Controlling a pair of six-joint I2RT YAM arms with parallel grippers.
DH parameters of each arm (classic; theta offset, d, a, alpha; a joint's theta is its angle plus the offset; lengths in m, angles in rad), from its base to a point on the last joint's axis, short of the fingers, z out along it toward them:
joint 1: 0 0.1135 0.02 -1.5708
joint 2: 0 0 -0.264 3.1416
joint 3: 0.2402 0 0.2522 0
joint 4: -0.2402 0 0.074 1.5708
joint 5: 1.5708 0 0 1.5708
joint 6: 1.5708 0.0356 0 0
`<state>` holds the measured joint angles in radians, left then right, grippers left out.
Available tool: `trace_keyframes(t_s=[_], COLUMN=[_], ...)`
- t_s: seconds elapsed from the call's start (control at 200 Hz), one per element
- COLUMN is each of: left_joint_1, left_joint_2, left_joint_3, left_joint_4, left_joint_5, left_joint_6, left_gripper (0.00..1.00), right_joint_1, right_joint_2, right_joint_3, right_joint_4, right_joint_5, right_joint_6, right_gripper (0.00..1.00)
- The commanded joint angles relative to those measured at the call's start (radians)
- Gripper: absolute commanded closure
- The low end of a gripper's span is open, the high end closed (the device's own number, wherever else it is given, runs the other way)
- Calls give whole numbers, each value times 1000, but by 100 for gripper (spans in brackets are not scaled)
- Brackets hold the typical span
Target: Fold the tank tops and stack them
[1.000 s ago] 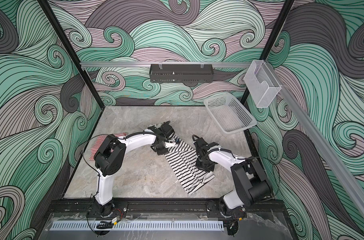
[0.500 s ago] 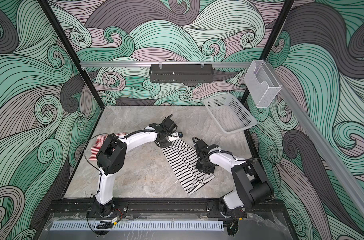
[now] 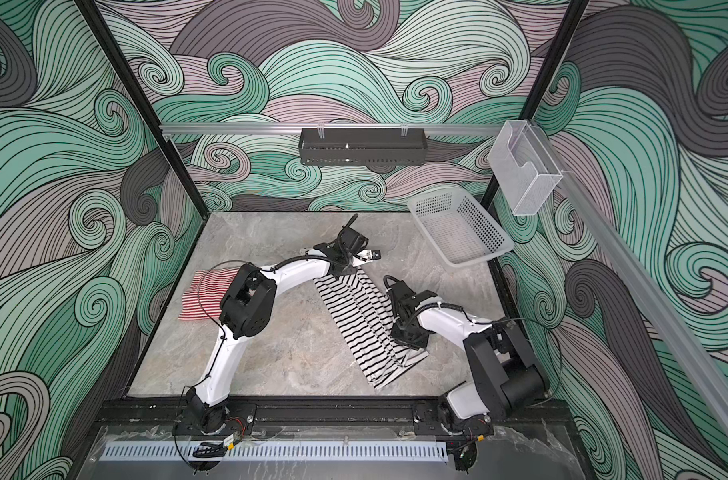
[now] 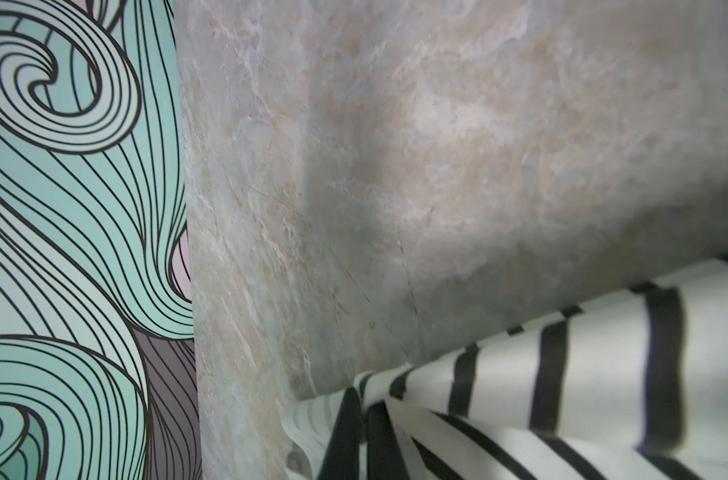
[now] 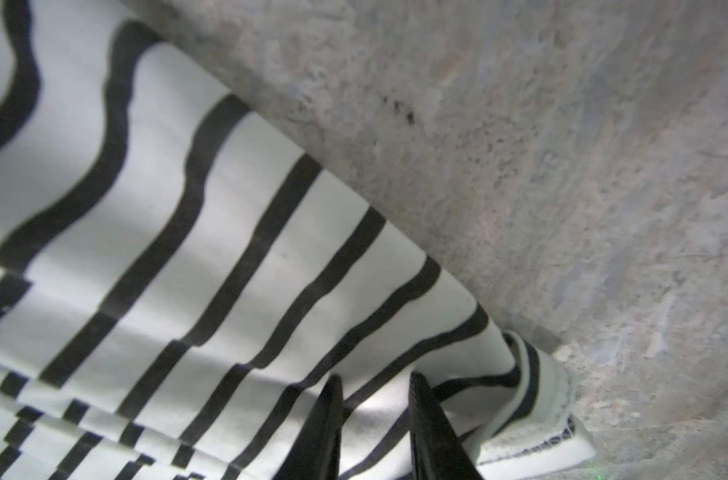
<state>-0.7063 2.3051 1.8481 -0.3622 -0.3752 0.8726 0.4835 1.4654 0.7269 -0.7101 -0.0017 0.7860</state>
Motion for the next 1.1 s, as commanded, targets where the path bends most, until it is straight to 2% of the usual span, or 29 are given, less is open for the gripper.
trace_keyframes(t_s=[0.0, 0.475, 0.686, 1.096], left_joint_1=[-4, -42, -43, -42], left_joint_2=[29, 104, 204, 329], left_joint_3=[57, 100, 173, 317], left_joint_4=[131, 369, 460, 650], left_joint_5=[-40, -23, -91, -114], left_joint_6=[55, 181, 257, 283], left_gripper=[100, 100, 100, 100], right_joint_1=[8, 9, 12, 16], right_joint_2=[14, 17, 6, 1], right_joint_3=[-42, -68, -75, -89], right_joint_4=[-19, 8, 11, 17], right_joint_5=[-12, -24, -29, -32], right_joint_6=[33, 45, 50, 61], right_gripper=[70, 71, 70, 71])
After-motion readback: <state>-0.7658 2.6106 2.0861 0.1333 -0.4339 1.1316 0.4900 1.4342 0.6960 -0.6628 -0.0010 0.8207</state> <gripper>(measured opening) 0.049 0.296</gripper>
